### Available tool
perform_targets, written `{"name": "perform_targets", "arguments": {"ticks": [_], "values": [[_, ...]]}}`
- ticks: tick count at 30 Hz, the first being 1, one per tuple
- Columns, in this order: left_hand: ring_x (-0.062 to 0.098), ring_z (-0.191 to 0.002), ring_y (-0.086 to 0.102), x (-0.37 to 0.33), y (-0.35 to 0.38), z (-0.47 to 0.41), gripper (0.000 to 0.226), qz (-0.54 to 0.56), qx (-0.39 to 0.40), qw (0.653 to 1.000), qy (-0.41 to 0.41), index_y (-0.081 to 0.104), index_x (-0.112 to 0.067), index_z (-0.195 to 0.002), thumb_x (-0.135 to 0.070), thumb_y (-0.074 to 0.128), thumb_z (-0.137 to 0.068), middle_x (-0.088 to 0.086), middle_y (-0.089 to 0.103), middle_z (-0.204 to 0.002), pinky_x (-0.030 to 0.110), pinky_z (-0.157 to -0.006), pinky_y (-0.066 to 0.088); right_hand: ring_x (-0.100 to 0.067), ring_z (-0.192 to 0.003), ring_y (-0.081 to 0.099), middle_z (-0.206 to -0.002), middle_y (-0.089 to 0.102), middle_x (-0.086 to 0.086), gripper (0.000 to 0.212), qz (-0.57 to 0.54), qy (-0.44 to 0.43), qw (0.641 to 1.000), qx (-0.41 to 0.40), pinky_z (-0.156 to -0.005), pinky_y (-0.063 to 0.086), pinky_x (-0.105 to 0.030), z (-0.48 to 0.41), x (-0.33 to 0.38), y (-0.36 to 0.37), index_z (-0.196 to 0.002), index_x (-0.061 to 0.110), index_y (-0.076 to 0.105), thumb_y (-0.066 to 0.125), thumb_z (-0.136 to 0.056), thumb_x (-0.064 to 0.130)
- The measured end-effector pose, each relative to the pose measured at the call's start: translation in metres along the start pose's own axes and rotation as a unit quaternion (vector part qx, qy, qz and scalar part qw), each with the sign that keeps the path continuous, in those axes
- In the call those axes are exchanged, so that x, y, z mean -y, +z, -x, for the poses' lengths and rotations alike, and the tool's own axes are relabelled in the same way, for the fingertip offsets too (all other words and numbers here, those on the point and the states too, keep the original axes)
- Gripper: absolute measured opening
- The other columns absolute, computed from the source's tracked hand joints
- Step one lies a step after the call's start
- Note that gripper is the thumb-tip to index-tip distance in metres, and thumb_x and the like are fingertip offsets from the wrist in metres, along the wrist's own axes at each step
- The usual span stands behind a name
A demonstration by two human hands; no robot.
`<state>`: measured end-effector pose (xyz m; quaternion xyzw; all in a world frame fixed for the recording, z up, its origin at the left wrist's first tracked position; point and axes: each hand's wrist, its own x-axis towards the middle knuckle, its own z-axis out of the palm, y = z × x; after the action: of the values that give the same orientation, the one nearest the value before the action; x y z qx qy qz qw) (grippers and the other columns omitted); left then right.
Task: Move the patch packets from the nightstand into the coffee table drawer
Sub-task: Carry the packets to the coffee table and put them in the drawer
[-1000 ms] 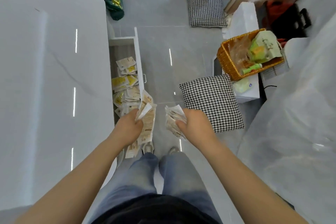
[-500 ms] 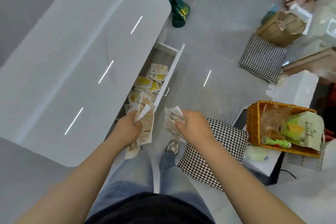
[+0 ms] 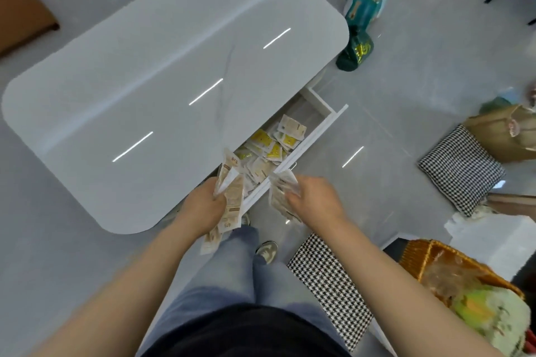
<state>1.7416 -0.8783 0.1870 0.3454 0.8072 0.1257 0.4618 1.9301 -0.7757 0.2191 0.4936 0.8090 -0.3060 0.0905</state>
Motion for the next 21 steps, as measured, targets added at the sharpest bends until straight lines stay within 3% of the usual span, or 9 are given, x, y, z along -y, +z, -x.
{"name": "perform_targets", "arguments": {"ticks": [3, 10, 14, 16, 19, 21], "values": [[0.018, -0.084, 0.056, 0.003, -0.008, -0.010, 0.020, 0.021, -0.001, 1.000, -0.020, 0.053, -0.020, -0.108, -0.021, 0.038, -0.096, 0.001, 0.061, -0.100, 0.022, -0.059, 0.038, -0.028, -0.084, 0.060, -0.090, 0.066, -0.012, 0.016, 0.016, -0.016, 0.999, 0.026, -0.064, 0.039, -0.030, -0.020, 0.009, -0.006, -0.100, 0.009, 0.062, 0.053, -0.091, 0.019], [0.019, -0.084, 0.056, -0.001, -0.024, -0.030, 0.020, 0.066, -0.045, 0.995, -0.058, 0.054, -0.015, -0.107, -0.022, 0.038, -0.097, 0.004, 0.062, -0.099, 0.019, -0.058, 0.037, -0.028, -0.087, 0.060, -0.092, 0.065, -0.010, 0.015, 0.064, -0.063, 0.994, 0.068, -0.063, 0.037, -0.029, -0.068, 0.022, -0.021, -0.097, 0.009, 0.060, 0.052, -0.092, 0.020], [0.016, -0.087, 0.052, -0.005, -0.017, -0.034, 0.024, 0.101, -0.068, 0.988, -0.092, 0.052, -0.017, -0.116, -0.022, 0.038, -0.098, -0.002, 0.058, -0.104, 0.021, -0.060, 0.036, -0.029, -0.089, 0.061, -0.096, 0.066, -0.012, 0.019, 0.092, -0.109, 0.985, 0.101, -0.067, 0.044, -0.031, -0.094, 0.023, -0.031, -0.100, 0.007, 0.061, 0.052, -0.093, 0.020], [0.016, -0.088, 0.050, -0.010, -0.010, -0.033, 0.025, 0.121, -0.084, 0.982, -0.119, 0.052, -0.017, -0.118, -0.021, 0.038, -0.098, -0.003, 0.055, -0.103, 0.019, -0.060, 0.035, -0.028, -0.089, 0.060, -0.096, 0.066, -0.012, 0.019, 0.110, -0.137, 0.977, 0.118, -0.065, 0.040, -0.030, -0.106, 0.022, -0.035, -0.102, 0.006, 0.060, 0.051, -0.094, 0.021], [0.021, -0.089, 0.054, -0.022, 0.007, -0.031, 0.021, 0.175, -0.111, 0.964, -0.169, 0.052, -0.017, -0.110, -0.014, 0.038, -0.095, 0.003, 0.059, -0.103, 0.031, -0.072, 0.046, -0.027, -0.085, 0.059, -0.092, 0.064, -0.012, 0.016, 0.129, -0.169, 0.967, 0.142, -0.062, 0.033, -0.027, -0.122, 0.015, -0.044, -0.098, 0.007, 0.058, 0.050, -0.094, 0.019], [0.025, -0.093, 0.056, -0.029, 0.021, -0.029, 0.026, 0.211, -0.127, 0.949, -0.196, 0.052, -0.013, -0.115, -0.011, 0.037, -0.094, 0.007, 0.060, -0.106, 0.037, -0.081, 0.050, -0.026, -0.082, 0.058, -0.089, 0.064, -0.011, 0.015, 0.129, -0.195, 0.961, 0.151, -0.061, 0.034, -0.027, -0.131, 0.009, -0.049, -0.099, 0.008, 0.057, 0.050, -0.093, 0.019]]}}
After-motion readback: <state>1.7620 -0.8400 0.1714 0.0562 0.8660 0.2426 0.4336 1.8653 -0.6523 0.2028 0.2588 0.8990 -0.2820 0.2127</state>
